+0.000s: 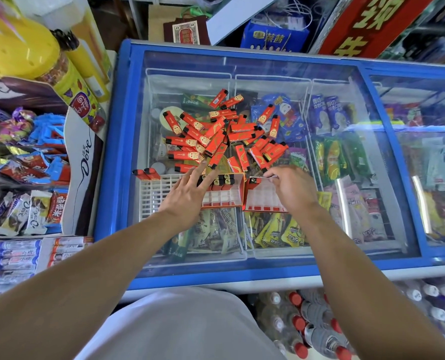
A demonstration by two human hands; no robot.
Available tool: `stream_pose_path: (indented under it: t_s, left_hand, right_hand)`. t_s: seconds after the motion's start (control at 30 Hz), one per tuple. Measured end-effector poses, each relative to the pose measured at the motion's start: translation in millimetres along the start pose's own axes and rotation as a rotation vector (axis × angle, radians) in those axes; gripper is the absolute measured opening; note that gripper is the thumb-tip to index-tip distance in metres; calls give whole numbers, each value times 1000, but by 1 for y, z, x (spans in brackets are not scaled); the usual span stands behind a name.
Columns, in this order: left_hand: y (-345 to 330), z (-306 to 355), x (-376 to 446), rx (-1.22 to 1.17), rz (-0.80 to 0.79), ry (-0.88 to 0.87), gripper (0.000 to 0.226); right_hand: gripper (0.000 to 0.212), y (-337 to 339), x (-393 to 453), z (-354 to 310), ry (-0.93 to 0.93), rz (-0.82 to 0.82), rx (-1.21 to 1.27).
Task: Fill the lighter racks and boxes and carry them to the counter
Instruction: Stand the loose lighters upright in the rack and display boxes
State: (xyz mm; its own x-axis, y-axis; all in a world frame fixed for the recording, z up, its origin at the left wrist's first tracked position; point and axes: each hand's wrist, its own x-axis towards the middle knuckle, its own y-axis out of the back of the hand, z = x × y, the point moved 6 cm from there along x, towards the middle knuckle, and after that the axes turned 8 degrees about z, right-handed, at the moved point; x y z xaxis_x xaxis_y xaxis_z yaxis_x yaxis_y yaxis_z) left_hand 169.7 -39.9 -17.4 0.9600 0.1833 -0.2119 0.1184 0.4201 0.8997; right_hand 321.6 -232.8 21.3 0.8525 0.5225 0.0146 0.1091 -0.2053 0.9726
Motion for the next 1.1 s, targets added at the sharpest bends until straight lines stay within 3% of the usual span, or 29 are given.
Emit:
stream_pose_path:
  t_s: [0.23,0.37,0.5,0.6,0.73,0.87,0.97,1.1]
  left_hand:
    - [3,-2,-1,-51,-1,-29,127]
    - [4,-17,-15,-121,57,-35,121]
    - [-10,-47,-46,-118,118,43,105]
    - [-21,-72,-65,-40,128,94,96]
    - [-30,-94,-76,38,80,163,95]
    - [-38,-104,-78,18,-13,137,105]
    - [-40,-105,-78,-12,-57,120,113]
    - [-42,-104,-76,-19,-105,119,119]
  right_hand:
    - [23,1,1,-12,38,70,5]
    - [36,6,6,-20,21,-106,-16]
    - [31,21,37,-54,-12,-114,195]
    - [16,-8,63,-77,-46,-279,71]
    - [29,-45,80,-89,-101,-423,-124]
    - [15,-54,89,-100,-51,-422,-262]
    - [23,-52,91,-106,-6,-351,-313]
    - [21,-18,80,-126,110,-107,-21]
